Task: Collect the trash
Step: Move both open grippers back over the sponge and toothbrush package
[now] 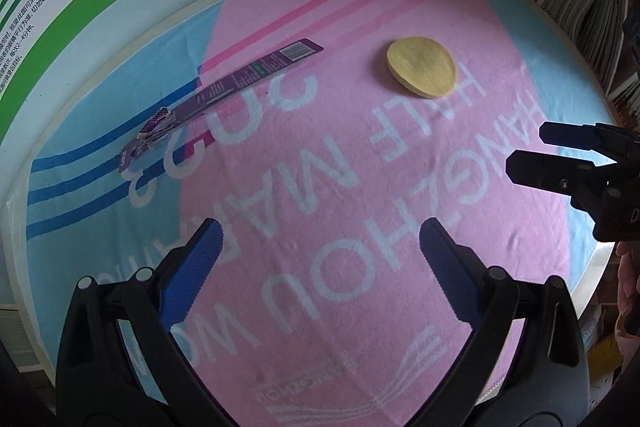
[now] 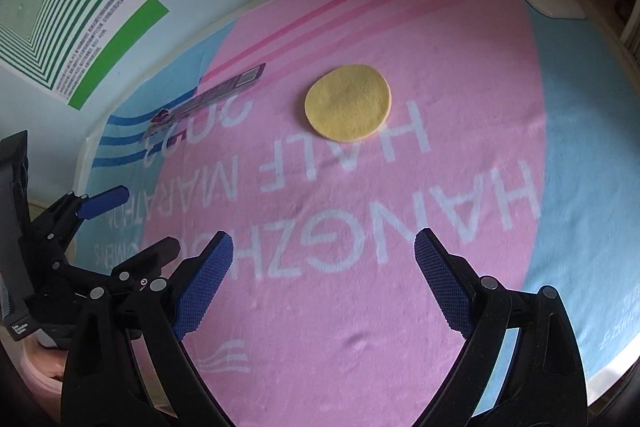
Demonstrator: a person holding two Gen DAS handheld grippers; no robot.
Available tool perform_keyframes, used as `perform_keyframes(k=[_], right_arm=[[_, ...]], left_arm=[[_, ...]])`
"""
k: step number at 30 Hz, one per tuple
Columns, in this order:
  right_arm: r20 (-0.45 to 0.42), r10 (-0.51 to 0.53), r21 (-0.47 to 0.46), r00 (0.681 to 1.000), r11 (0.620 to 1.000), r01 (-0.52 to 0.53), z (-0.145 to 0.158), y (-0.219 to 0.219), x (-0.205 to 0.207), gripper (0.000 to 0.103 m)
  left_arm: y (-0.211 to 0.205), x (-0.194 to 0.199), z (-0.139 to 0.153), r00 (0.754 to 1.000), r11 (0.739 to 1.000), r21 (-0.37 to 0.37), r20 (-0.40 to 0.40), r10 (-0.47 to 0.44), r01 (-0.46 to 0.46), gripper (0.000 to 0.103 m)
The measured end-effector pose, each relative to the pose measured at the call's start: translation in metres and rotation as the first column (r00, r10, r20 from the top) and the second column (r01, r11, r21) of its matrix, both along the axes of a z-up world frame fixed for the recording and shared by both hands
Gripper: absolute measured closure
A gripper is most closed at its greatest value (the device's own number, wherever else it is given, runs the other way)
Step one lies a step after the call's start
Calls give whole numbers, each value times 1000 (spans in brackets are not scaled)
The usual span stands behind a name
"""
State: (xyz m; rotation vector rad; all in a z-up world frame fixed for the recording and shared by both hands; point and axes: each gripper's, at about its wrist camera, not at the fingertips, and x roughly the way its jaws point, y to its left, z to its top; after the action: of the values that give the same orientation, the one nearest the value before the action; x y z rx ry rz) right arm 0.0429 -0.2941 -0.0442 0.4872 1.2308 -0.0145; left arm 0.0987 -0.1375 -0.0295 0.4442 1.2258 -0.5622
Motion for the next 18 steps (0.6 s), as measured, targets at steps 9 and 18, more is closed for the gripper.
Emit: perform_keyframes(k=[9, 18], right_arm=[[-28, 56, 3, 998, 998, -55, -19, -10, 43, 12], [-73, 50, 4, 996, 999, -50, -44, -17, 70, 12]], left_arm=[[-8, 38, -8, 999, 999, 51, 31, 16, -17, 7], [-11, 78, -24, 997, 992, 126, 68, -36, 27, 7]])
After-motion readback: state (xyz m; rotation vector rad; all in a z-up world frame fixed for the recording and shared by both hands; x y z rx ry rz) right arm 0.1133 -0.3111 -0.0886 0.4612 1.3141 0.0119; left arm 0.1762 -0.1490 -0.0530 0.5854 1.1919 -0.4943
